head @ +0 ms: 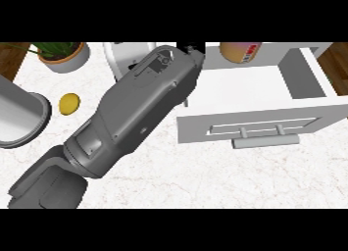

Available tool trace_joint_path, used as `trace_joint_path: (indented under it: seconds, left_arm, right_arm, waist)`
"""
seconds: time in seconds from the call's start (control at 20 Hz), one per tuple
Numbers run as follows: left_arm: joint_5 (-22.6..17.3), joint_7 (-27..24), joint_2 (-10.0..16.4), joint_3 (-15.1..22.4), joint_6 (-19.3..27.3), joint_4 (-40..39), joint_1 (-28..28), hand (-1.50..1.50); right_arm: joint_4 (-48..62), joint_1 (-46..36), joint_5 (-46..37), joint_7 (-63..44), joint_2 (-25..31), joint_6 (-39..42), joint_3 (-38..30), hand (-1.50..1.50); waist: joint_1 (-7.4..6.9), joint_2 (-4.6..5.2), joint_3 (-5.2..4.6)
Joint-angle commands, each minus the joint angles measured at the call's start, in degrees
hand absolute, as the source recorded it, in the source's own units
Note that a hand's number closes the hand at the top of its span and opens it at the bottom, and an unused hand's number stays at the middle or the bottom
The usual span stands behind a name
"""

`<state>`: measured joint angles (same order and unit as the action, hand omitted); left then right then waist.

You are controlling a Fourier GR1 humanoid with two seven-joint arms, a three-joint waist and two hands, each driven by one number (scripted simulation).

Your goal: Pick up the can, place it into the drawer and close the drawer

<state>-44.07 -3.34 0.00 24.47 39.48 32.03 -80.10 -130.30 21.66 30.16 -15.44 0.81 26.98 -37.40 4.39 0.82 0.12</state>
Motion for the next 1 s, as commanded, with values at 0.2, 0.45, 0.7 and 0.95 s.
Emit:
trace_joint_path:
  seconds: [0.2, 0.45, 0.7, 0.95]
  left_arm:
    - [-3.45, -2.37, 0.00, 5.83, 0.37, -5.26, 0.34, -1.50]
    - [-6.15, -1.53, 0.00, 9.88, 5.43, -4.89, -0.49, -1.50]
    - [-9.04, -2.50, 0.00, 10.40, 7.49, -4.76, -0.65, -1.50]
    - [-11.47, -6.03, 0.00, 11.19, 6.09, -5.54, 0.46, -1.50]
  right_arm:
    - [-2.81, -2.51, -0.10, -3.47, 1.56, -3.27, 0.13, -1.50]
    - [-1.58, -3.09, 0.38, -3.36, 1.66, -2.77, 0.31, -1.50]
    - [-2.68, -2.08, 0.50, -4.66, 1.06, -3.46, 0.04, -1.50]
    - [-3.48, -3.67, -0.84, -4.84, 1.20, -3.28, 1.68, -1.50]
  waist:
    - [0.24, 0.18, -0.04]
    - [1.16, 0.24, 0.00]
    - [0.82, 0.12, -0.02]
    - [1.09, 0.41, -0.03]
